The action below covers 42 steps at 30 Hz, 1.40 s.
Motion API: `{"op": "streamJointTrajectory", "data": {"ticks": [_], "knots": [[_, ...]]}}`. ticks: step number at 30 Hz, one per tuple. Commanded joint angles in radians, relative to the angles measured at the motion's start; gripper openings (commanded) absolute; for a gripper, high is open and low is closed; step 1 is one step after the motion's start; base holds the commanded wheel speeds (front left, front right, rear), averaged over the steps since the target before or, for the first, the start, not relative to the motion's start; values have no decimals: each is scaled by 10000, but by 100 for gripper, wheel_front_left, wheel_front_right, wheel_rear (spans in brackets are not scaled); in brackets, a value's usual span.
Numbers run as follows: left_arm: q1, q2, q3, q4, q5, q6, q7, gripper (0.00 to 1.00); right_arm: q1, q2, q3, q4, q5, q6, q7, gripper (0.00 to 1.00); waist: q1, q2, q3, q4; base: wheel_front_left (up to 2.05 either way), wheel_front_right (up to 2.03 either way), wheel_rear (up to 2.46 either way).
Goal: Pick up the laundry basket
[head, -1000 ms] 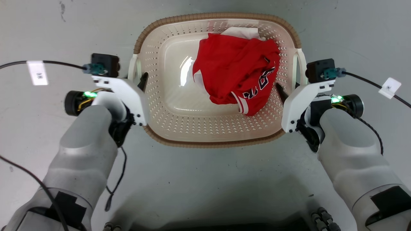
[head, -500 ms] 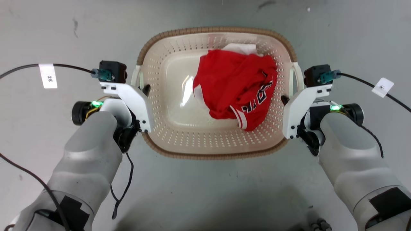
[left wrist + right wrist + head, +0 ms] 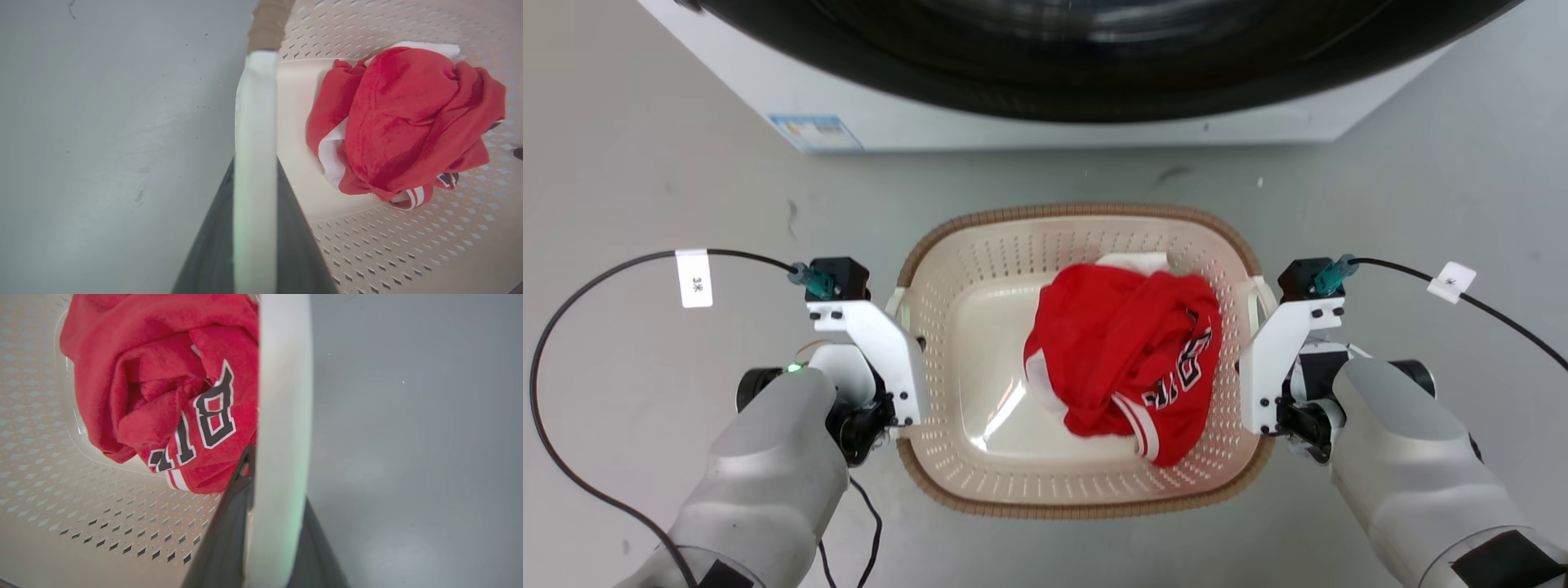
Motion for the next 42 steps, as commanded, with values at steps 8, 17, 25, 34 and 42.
{"op": "streamJointTrajectory", "data": {"ticks": [8, 17, 25, 34, 42], "knots": [[370, 113, -299, -86, -644, -52, 674, 0, 288, 109, 232, -211, 610, 35, 896, 0, 1, 0, -2067, -79, 0, 0, 0], [521, 265, -542, -76, -1244, -52, 1526, 0, 148, 110, 359, -269, 1271, 42, 2134, 0, 1, 0, -3240, -95, 0, 0, 0], [543, 242, -648, 27, -1714, -52, 2311, 0, -25, 123, 411, -189, 1675, 46, 3206, 0, 1, 0, -3961, -87, 0, 0, 0], [872, 316, -791, 155, -2129, -52, 3118, 0, 611, 123, 156, -12, 2189, 69, 4269, 0, 1, 0, -4691, -126, 0, 0, 0], [1131, 349, -911, 194, -2343, -52, 3509, 0, 1019, 123, 41, 40, 2444, 71, 4717, 0, 1, 0, -5002, -137, 0, 0, 0]]}}
